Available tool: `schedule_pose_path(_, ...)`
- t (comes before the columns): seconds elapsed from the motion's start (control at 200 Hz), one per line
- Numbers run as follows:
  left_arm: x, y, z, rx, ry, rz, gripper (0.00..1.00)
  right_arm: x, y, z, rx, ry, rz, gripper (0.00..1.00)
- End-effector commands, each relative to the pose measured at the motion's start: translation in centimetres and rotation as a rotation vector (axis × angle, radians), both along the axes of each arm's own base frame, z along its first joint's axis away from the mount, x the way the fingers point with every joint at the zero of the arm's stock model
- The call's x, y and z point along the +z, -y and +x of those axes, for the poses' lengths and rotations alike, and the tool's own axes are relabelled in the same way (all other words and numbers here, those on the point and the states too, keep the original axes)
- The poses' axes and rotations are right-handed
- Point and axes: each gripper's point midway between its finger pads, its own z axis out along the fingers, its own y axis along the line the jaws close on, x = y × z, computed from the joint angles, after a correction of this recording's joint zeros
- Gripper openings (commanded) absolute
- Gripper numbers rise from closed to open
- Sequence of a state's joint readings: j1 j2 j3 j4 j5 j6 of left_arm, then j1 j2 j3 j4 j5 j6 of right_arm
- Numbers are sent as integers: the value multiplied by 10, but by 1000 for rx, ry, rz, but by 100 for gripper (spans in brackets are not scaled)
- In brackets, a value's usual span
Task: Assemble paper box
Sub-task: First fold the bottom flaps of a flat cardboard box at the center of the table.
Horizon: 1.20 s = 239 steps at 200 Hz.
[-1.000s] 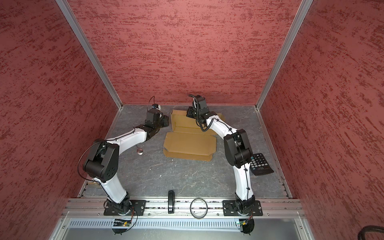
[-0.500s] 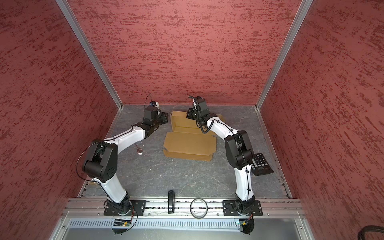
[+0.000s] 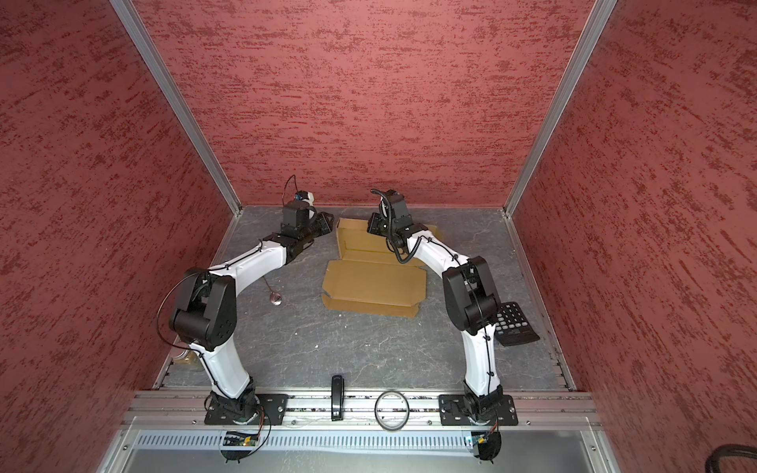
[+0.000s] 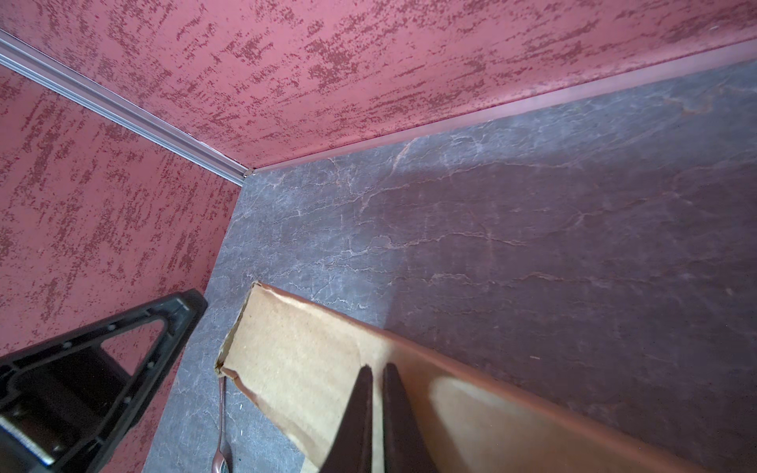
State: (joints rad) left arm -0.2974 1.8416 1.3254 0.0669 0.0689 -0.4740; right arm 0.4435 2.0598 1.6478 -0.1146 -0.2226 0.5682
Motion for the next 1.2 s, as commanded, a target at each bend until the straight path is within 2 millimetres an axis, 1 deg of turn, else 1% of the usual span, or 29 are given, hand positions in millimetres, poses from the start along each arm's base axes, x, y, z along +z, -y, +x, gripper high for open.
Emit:
schedule_pose_path(0.0,-2,12,0,-58,-22,-43,35,-17,-1,-16,2,-60,-34,10)
schedule_pose_path(0.306,3,27,-3,-127,-11,-97,35,-16,-3,-17,5,-60,-34,10)
schedule_pose_path(0.661,-16,32,-8,-145,-68,-92,35,-19,-6,-17,8,-67,-34,10)
schedule_pose_path(0.797,-16,34,-9,-145,-68,-93,34,-19,-8,-16,11,-67,-35,10)
schedule_pose_path(0.877,-19,38,-11,-149,-77,-90,33,-19,-7,-16,8,-67,-35,10)
schedule_pose_path(1.042,-24,40,-12,-148,-90,-89,30,-20,-8,-17,9,-70,-36,10)
schedule_pose_path(1.192,-25,41,-12,-144,-91,-87,27,-22,-9,-17,9,-70,-37,10)
